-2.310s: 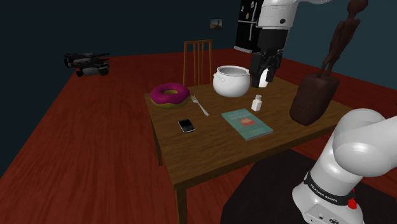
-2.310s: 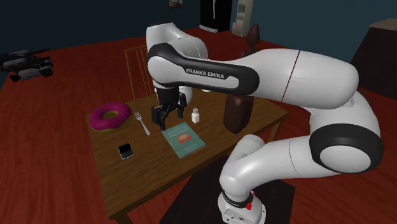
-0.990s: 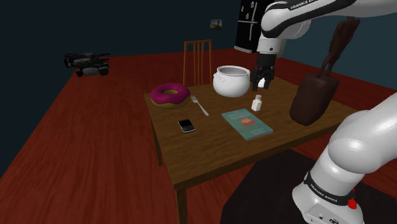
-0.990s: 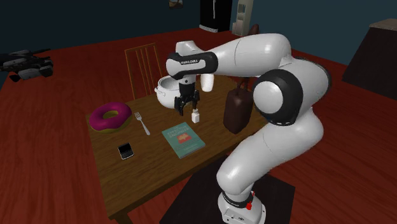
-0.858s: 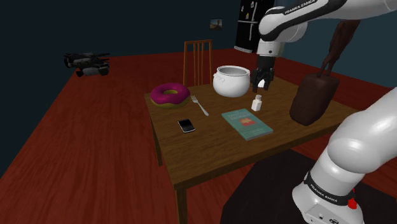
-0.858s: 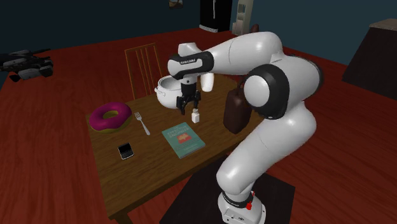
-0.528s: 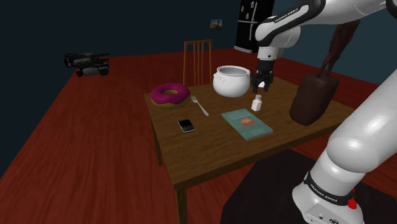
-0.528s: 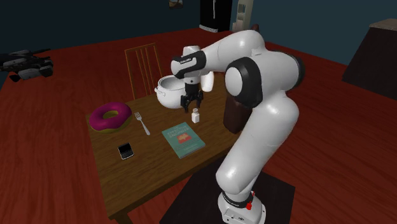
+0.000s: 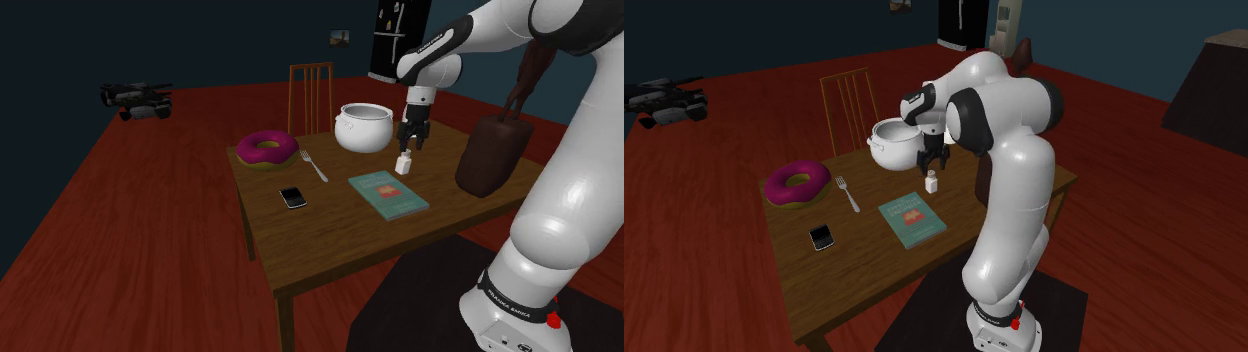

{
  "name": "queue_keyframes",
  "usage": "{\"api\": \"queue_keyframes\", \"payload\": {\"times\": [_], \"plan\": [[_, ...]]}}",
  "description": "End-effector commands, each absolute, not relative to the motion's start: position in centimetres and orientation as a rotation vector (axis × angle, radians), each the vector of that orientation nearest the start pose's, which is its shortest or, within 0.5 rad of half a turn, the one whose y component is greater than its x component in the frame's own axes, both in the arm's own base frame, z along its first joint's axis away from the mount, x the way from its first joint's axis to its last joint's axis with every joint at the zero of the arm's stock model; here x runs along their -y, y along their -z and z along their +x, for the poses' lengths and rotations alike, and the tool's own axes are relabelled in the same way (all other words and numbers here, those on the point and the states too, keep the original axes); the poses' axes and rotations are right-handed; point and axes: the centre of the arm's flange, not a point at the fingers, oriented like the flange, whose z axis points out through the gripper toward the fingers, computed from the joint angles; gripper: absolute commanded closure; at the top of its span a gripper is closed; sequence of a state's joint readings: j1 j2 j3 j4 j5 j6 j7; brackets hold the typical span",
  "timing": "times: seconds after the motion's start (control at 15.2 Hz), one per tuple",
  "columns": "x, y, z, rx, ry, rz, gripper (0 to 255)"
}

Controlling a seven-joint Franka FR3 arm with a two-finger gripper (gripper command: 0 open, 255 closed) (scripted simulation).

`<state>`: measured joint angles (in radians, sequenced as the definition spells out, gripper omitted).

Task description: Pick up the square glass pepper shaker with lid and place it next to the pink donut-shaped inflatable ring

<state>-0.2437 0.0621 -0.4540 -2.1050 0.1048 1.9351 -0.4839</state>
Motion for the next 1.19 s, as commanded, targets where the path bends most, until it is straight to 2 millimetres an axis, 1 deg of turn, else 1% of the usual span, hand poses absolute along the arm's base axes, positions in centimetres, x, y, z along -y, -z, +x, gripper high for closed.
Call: {"api": "queue_keyframes", "payload": {"times": [0.0, 0.2, 0.26, 0.79, 0.86, 1.12], "plan": [[33.1, -36.4, 40.8, -0.390, -0.222, -2.927, 0], [32.8, -34.9, 40.6, -0.390, -0.222, -2.927, 0], [32.6, -34.0, 40.5, -0.390, -0.222, -2.927, 0], [32.6, -34.0, 40.5, -0.390, -0.222, -2.927, 0], [32.6, -34.0, 40.5, -0.390, -0.222, -2.927, 255], [32.6, -34.0, 40.5, -0.390, -0.222, -2.927, 255]]}}
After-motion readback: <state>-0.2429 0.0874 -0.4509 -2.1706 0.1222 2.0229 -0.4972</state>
